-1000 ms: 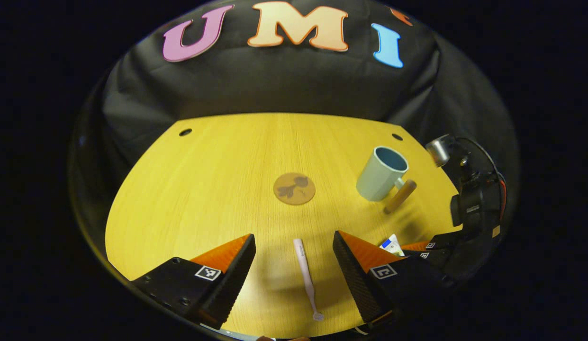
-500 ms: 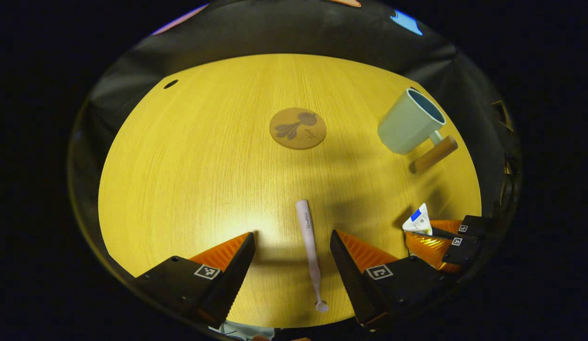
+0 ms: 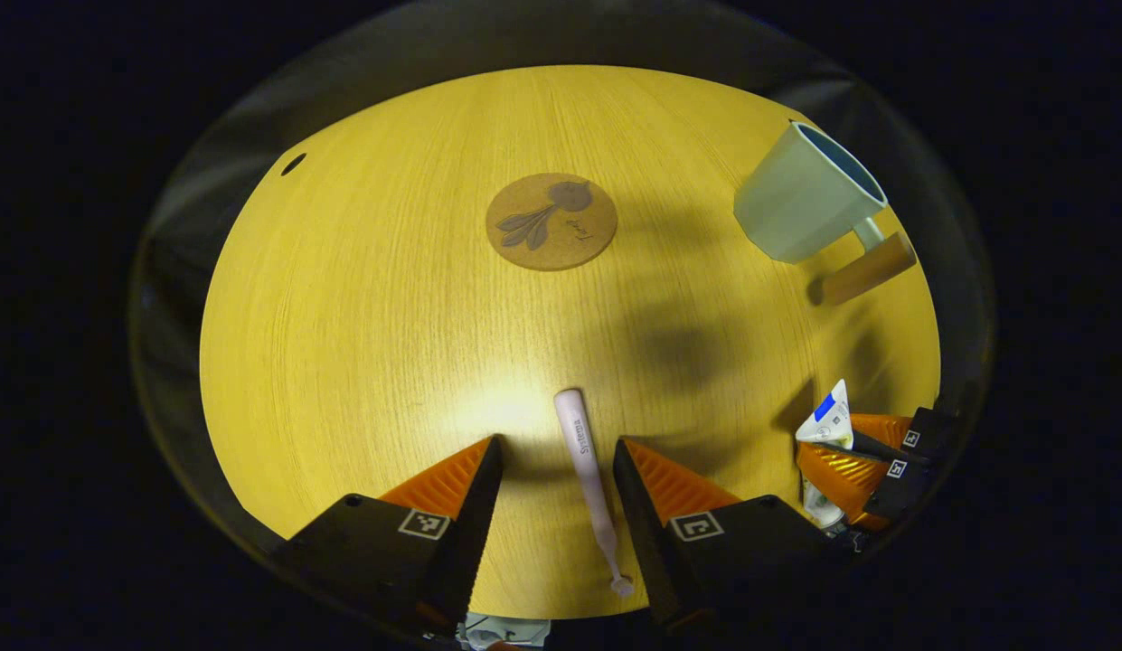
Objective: Put the toothbrush and toothpaste on the desktop into the cup, then pick up the cup and place it on the coaster on the desktop.
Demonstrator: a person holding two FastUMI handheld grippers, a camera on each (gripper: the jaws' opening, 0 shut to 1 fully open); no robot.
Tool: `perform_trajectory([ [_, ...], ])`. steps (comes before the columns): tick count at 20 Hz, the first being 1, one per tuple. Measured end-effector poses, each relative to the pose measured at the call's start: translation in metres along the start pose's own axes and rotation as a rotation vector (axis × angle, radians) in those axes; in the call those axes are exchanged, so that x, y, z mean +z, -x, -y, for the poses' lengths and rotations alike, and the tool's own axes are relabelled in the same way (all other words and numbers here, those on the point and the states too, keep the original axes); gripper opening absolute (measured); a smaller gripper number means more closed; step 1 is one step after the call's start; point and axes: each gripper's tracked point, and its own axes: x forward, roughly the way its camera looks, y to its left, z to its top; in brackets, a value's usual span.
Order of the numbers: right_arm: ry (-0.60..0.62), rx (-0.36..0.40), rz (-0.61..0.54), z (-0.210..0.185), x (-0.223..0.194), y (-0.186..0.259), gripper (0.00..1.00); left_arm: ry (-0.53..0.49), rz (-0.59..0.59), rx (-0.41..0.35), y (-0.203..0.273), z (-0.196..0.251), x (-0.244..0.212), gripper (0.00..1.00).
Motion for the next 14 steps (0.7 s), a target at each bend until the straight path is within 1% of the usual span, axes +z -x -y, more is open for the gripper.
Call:
perform_trajectory([
  [1, 0.002, 0.002, -0.001, -0.0003, -0.0004, -0.0003, 0.07, -0.017, -0.003, -0.005, 0.0002, 0.0015, 0.0015, 0.69],
  [2, 0.003, 0.004, -0.002, -0.0007, -0.0003, 0.0000, 0.07, -0.027, -0.010, -0.006, 0.0004, 0.0017, 0.0014, 0.67],
  [3, 0.002, 0.006, -0.003, -0.0005, -0.0005, -0.0001, 0.07, -0.030, -0.012, -0.008, -0.0001, 0.0028, 0.0020, 0.60],
  [4, 0.003, 0.007, -0.004, -0.0007, -0.0004, -0.0002, 0.07, -0.034, -0.013, -0.007, -0.0011, 0.0030, 0.0025, 0.57],
  [5, 0.005, 0.008, -0.005, -0.0007, -0.0007, -0.0009, 0.07, -0.030, -0.008, -0.007, -0.0010, 0.0034, 0.0028, 0.43],
  [6, 0.010, 0.008, -0.005, -0.0007, -0.0004, -0.0005, 0.07, -0.015, 0.004, -0.008, -0.0006, 0.0039, 0.0042, 0.35],
  [7, 0.016, 0.007, -0.004, -0.0008, -0.0006, -0.0002, 0.07, -0.007, 0.017, -0.011, -0.0010, 0.0062, 0.0048, 0.14],
  [8, 0.020, 0.004, -0.004, -0.0009, -0.0005, -0.0003, 0.07, -0.013, 0.024, -0.014, -0.0004, 0.0055, 0.0037, 0.08],
  [12, 0.043, -0.007, -0.001, -0.0012, -0.0005, -0.0008, 0.07, -0.005, 0.085, -0.038, 0.0015, 0.0081, 0.0056, 0.00],
  [14, 0.047, -0.012, 0.002, -0.0014, -0.0002, -0.0008, 0.07, 0.011, 0.113, -0.039, 0.0016, 0.0078, 0.0059, 0.00],
])
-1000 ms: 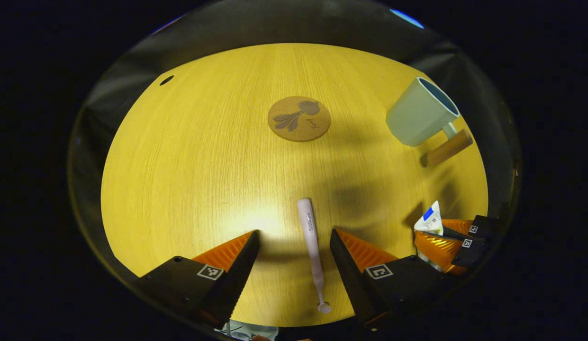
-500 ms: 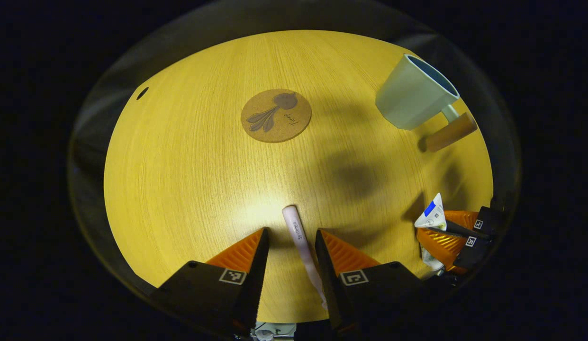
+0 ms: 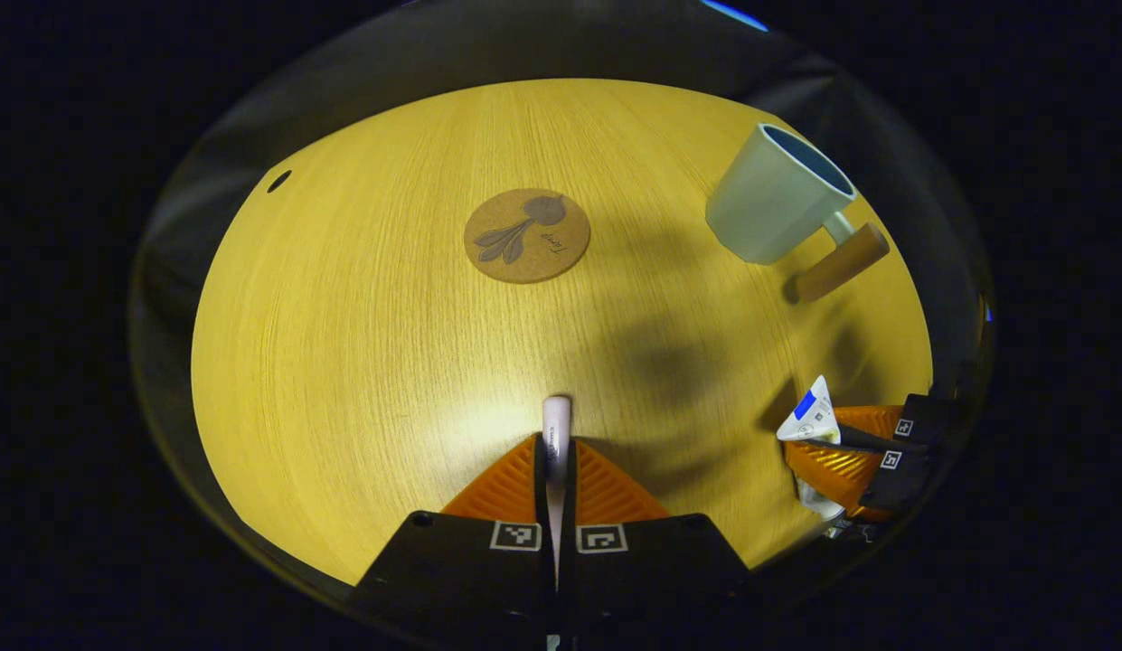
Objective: Put the toothbrush and toothpaste on the desktop into the cup, then pick up the cup and place it on the coaster on the desktop.
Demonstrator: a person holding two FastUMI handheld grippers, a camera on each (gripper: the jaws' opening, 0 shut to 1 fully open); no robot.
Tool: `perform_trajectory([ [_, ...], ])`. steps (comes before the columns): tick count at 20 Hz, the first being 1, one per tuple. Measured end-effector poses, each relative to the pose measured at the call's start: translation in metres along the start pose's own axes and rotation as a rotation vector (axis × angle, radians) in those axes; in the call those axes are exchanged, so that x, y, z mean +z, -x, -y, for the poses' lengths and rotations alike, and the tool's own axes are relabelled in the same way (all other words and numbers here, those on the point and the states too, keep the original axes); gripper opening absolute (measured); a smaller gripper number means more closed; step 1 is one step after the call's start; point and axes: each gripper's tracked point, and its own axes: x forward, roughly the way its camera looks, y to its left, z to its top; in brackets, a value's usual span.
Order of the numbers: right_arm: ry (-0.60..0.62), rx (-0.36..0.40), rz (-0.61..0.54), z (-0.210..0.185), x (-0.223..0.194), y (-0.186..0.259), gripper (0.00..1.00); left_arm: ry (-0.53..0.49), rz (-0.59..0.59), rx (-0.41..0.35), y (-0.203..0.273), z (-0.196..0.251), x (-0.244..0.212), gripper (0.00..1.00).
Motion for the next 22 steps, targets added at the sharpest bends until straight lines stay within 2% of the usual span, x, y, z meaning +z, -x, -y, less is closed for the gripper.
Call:
perform_trajectory([
  [4, -0.027, 0.002, 0.027, -0.001, 0.001, 0.001, 0.07, 0.045, 0.064, -0.006, 0.002, -0.001, -0.001, 0.00],
  [7, -0.078, 0.033, 0.049, -0.002, 0.002, 0.001, 0.07, 0.071, 0.076, -0.028, 0.005, 0.000, -0.009, 0.00],
  [11, -0.114, 0.039, 0.108, -0.002, 0.008, 0.007, 0.07, 0.090, 0.159, -0.028, 0.012, -0.022, -0.005, 0.00],
  [14, -0.147, 0.078, 0.155, -0.001, 0.015, 0.019, 0.07, 0.111, 0.184, -0.038, 0.012, -0.029, -0.007, 0.00],
  [18, -0.184, 0.102, 0.249, 0.005, 0.044, 0.051, 0.06, 0.110, 0.208, -0.050, 0.011, -0.043, -0.018, 0.00],
  [22, -0.246, 0.133, 0.357, 0.018, 0.094, 0.073, 0.07, 0.148, 0.212, -0.056, 0.010, -0.064, -0.059, 0.00],
])
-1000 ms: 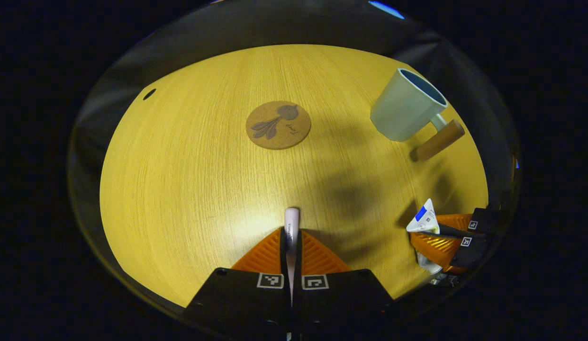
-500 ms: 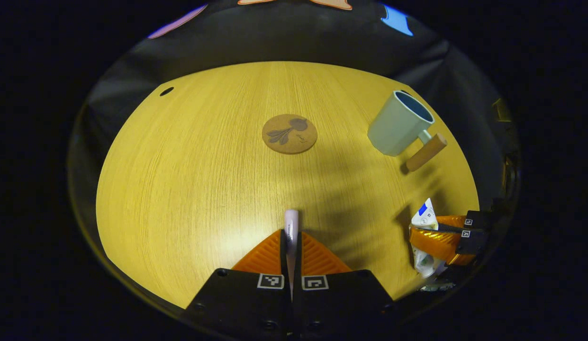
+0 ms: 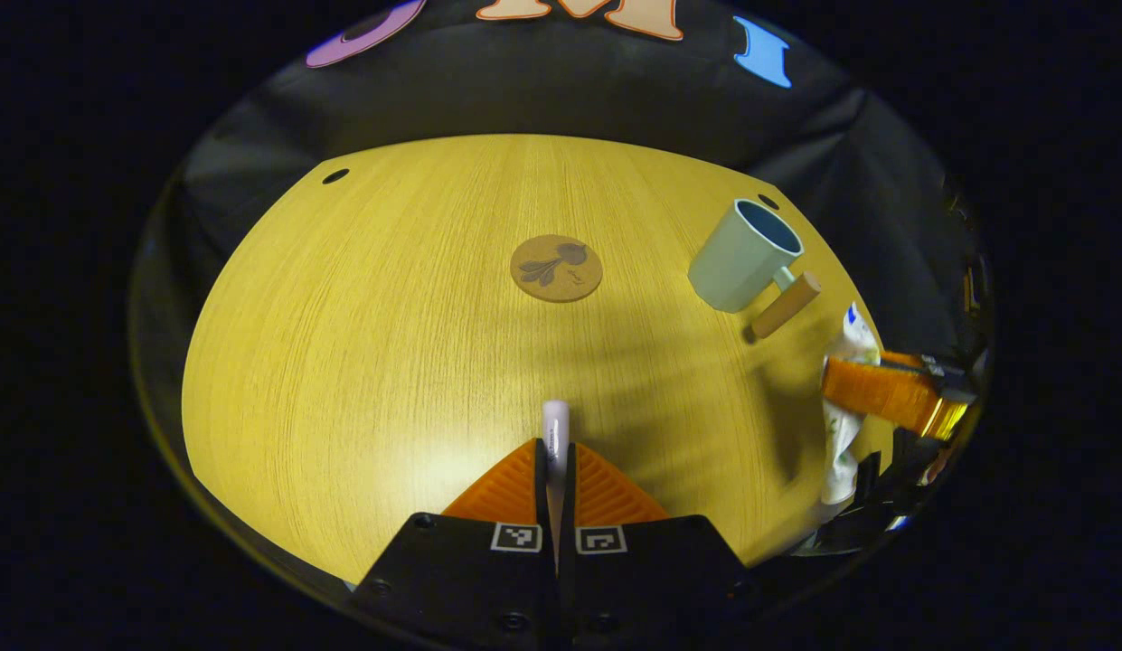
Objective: Put the toothbrush and toothpaste on the desktop into the cup, then pick up the cup and place it on the coaster on the desktop.
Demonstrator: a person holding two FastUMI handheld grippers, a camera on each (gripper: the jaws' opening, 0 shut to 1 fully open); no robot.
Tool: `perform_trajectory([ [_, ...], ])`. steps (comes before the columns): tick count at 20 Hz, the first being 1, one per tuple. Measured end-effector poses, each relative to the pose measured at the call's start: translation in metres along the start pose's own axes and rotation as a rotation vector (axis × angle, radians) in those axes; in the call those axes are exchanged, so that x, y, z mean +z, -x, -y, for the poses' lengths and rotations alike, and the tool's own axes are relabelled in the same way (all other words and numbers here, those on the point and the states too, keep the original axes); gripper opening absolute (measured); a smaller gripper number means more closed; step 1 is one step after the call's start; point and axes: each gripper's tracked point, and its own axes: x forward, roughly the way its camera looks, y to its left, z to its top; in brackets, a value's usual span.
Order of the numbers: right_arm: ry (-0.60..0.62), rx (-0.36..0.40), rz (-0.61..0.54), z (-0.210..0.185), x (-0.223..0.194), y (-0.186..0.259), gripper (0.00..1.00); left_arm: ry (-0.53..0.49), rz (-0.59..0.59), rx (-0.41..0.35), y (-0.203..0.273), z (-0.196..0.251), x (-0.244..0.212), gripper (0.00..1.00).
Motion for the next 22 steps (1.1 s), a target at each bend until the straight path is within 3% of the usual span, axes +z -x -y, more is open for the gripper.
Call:
perform_trajectory([
  [2, 0.006, -0.004, 0.055, 0.006, 0.027, -0.003, 0.06, 0.014, 0.009, 0.006, 0.011, -0.013, 0.006, 0.00],
  [13, 0.023, -0.030, 0.405, 0.027, 0.171, -0.033, 0.06, 0.065, 0.065, 0.044, 0.037, 0.004, 0.015, 0.00],
  [22, 0.053, -0.062, 0.438, 0.040, 0.187, -0.081, 0.07, 0.096, 0.092, 0.097, 0.060, -0.005, 0.014, 0.00],
])
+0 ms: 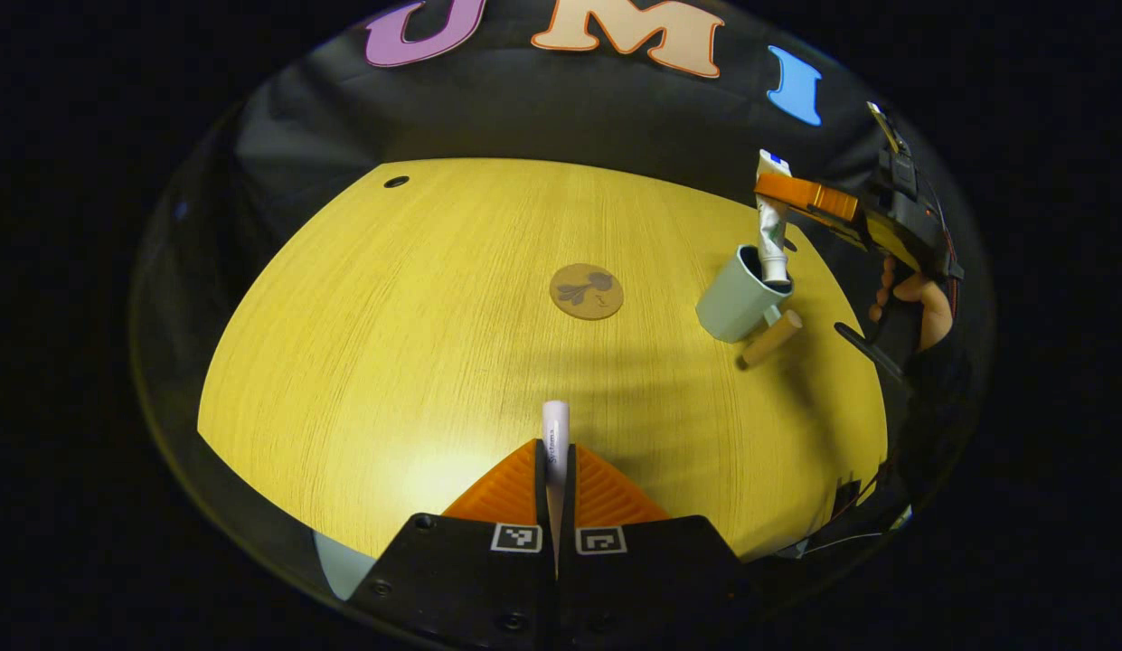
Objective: Put the toothbrush and toothpaste on the desktop into the cup, then pick up the cup and place it on the coaster on the desktop.
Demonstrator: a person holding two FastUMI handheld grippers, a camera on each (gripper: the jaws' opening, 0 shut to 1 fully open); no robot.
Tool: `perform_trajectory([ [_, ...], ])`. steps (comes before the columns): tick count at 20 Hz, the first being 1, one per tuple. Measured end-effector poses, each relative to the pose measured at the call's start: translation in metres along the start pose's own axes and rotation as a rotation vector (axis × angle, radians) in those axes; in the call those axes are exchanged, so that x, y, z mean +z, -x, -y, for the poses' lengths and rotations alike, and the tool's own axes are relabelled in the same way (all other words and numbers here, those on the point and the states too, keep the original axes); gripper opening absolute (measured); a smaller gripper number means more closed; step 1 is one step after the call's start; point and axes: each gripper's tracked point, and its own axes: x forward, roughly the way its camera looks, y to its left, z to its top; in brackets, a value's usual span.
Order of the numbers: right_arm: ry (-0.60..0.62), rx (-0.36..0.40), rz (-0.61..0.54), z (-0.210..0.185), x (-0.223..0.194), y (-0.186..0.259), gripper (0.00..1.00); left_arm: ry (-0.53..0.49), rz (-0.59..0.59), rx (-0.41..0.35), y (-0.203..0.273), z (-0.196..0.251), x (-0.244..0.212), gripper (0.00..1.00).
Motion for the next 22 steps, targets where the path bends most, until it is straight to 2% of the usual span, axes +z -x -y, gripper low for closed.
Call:
perform_trajectory([
  [5, 0.043, -0.018, -0.042, 0.003, -0.021, -0.006, 0.08, 0.014, 0.013, 0.010, 0.008, -0.002, 0.009, 0.00],
  [7, 0.045, -0.032, -0.050, 0.007, -0.027, -0.001, 0.19, 0.012, 0.021, 0.003, 0.008, -0.001, 0.018, 0.00],
  [9, 0.040, -0.030, -0.062, 0.008, -0.033, 0.009, 0.18, 0.005, 0.027, -0.008, 0.004, 0.004, 0.025, 0.00],
  [10, 0.037, -0.031, -0.064, 0.010, -0.035, 0.015, 0.30, 0.001, 0.031, -0.014, 0.002, 0.008, 0.030, 0.00],
  [11, 0.027, -0.031, -0.054, 0.013, -0.034, 0.022, 0.46, -0.007, 0.034, -0.024, 0.001, 0.012, 0.032, 0.00],
  [14, -0.024, -0.042, -0.033, 0.025, -0.028, 0.044, 1.00, -0.029, 0.048, -0.051, -0.008, 0.021, 0.045, 0.00],
  [20, -0.073, -0.089, -0.025, 0.057, -0.029, 0.097, 0.96, -0.067, 0.124, -0.123, -0.006, 0.058, 0.086, 0.00],
  [22, -0.083, -0.110, -0.032, 0.068, -0.035, 0.115, 0.99, -0.076, 0.166, -0.146, -0.008, 0.070, 0.107, 0.00],
])
